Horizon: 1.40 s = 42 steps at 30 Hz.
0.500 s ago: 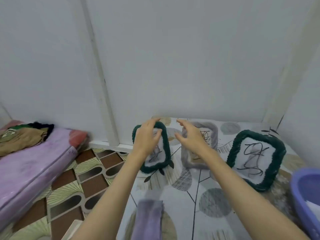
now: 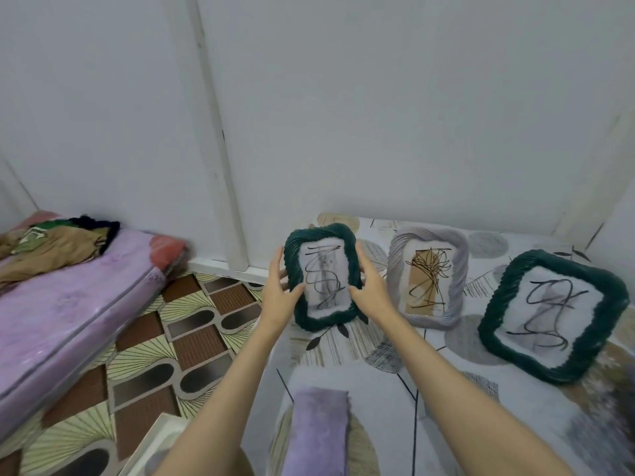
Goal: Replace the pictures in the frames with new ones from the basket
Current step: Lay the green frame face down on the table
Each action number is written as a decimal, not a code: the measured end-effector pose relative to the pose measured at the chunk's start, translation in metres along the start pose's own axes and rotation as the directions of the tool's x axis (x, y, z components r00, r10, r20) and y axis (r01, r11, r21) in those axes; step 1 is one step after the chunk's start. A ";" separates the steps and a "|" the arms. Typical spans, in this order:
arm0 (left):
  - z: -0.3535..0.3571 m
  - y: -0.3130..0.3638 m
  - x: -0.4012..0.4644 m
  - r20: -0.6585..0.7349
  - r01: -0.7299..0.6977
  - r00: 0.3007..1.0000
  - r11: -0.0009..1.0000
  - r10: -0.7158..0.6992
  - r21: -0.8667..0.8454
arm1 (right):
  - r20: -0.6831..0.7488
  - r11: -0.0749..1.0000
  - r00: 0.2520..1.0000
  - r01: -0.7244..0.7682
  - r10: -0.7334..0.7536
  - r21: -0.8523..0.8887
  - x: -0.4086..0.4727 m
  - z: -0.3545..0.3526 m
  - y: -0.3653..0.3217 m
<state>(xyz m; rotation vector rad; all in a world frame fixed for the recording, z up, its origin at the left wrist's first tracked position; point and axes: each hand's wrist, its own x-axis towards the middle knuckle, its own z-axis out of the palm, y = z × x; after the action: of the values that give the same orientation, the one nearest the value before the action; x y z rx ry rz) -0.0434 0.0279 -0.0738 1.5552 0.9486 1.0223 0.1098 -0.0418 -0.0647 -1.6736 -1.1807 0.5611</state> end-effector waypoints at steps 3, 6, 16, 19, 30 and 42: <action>-0.004 0.001 -0.001 -0.007 0.021 1.000 0.998 -0.022 -0.052 | -0.027 0.999 1.000 -0.014 0.015 0.038 -0.004 -0.003 0.000; -0.006 0.014 -0.009 0.033 0.053 0.998 0.991 -0.049 -0.119 | -0.071 0.999 0.997 -0.003 0.006 0.044 -0.017 -0.014 -0.006; 0.017 0.061 -0.097 0.354 0.180 0.933 0.939 -0.069 -0.292 | -0.038 0.989 0.998 -0.054 0.060 0.137 -0.133 -0.100 -0.016; 0.034 0.064 -0.128 0.365 0.187 0.928 0.942 -0.076 -0.278 | -0.052 0.989 0.994 -0.092 0.099 0.119 -0.171 -0.114 -0.009; 0.089 0.077 -0.208 0.269 -0.229 0.939 0.973 0.217 0.015 | -0.318 0.998 0.948 0.040 -0.022 0.051 -0.212 -0.110 -0.048; 0.088 0.101 -0.181 0.208 -0.182 0.960 0.982 0.187 -0.043 | -0.336 0.984 0.933 -0.074 0.125 0.160 -0.226 -0.167 -0.025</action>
<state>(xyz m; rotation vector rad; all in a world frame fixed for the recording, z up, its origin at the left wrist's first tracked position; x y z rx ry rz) -0.0126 -0.1870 -0.0137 1.7188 0.6516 0.9688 0.1353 -0.3164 -0.0073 -1.6321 -0.7856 0.3837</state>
